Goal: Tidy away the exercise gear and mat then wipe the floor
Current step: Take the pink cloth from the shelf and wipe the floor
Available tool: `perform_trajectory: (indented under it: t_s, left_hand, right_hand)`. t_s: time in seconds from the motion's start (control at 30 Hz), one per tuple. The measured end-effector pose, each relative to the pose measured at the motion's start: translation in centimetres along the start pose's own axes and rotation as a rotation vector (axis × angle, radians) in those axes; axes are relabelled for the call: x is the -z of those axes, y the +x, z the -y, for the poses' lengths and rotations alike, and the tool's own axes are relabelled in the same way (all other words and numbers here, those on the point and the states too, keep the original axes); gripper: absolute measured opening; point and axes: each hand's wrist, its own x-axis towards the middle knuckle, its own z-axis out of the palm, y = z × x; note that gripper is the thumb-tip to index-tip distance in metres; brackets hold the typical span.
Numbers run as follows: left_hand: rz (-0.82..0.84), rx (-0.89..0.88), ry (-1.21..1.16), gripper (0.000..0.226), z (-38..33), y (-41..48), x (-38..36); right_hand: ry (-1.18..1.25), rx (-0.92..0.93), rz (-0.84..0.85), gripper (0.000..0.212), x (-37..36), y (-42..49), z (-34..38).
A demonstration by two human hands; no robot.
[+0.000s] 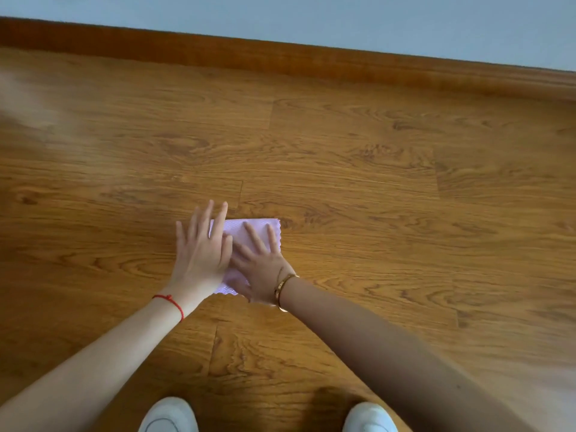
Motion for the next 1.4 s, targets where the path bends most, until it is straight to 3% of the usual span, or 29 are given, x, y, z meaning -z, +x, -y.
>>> perform_trajectory:
  t_s: [0.13, 0.4, 0.7, 0.8, 1.0, 1.23, 1.3, 1.4]
  left_hand:
    - [-0.008, -0.094, 0.012, 0.063, -3.0, 0.3, 0.0]
    - [0.030, -0.242, 0.033, 0.061, -8.1, 1.0, -0.7]
    - [0.097, -0.382, 0.049, 0.061, -12.0, 0.8, -3.0]
    - [0.109, -0.422, 0.052, 0.061, -12.8, 0.4, -3.3]
    - [0.094, -0.395, 0.010, 0.056, -13.2, -0.4, -3.2]
    - [0.057, -0.142, -0.145, 0.052, -11.8, -0.4, -3.4]
    - [0.045, -0.075, -0.244, 0.052, -11.5, -0.4, -3.3]
    - [0.066, -0.018, -0.270, 0.053, -11.0, -0.4, -3.1]
  right_hand:
    - [0.082, -0.241, -0.087, 0.069, -0.7, -4.2, -5.8]
    - [0.184, -0.805, -0.098, 0.068, -1.5, -14.7, -15.7]
    - [0.295, -1.016, -0.183, 0.068, -3.6, -21.1, -16.5]
    - [0.288, -0.990, -0.228, 0.069, -3.9, -19.9, -14.4]
    - [0.237, -0.581, -0.246, 0.071, -3.9, -15.5, -9.4]
    - [0.403, -0.220, -0.312, 0.071, -2.9, -11.8, -6.5]
    - [0.444, -0.253, -0.427, 0.063, -2.3, -12.0, -7.3]
    - [0.359, -0.560, -0.585, 0.041, -1.7, -12.2, -9.4]
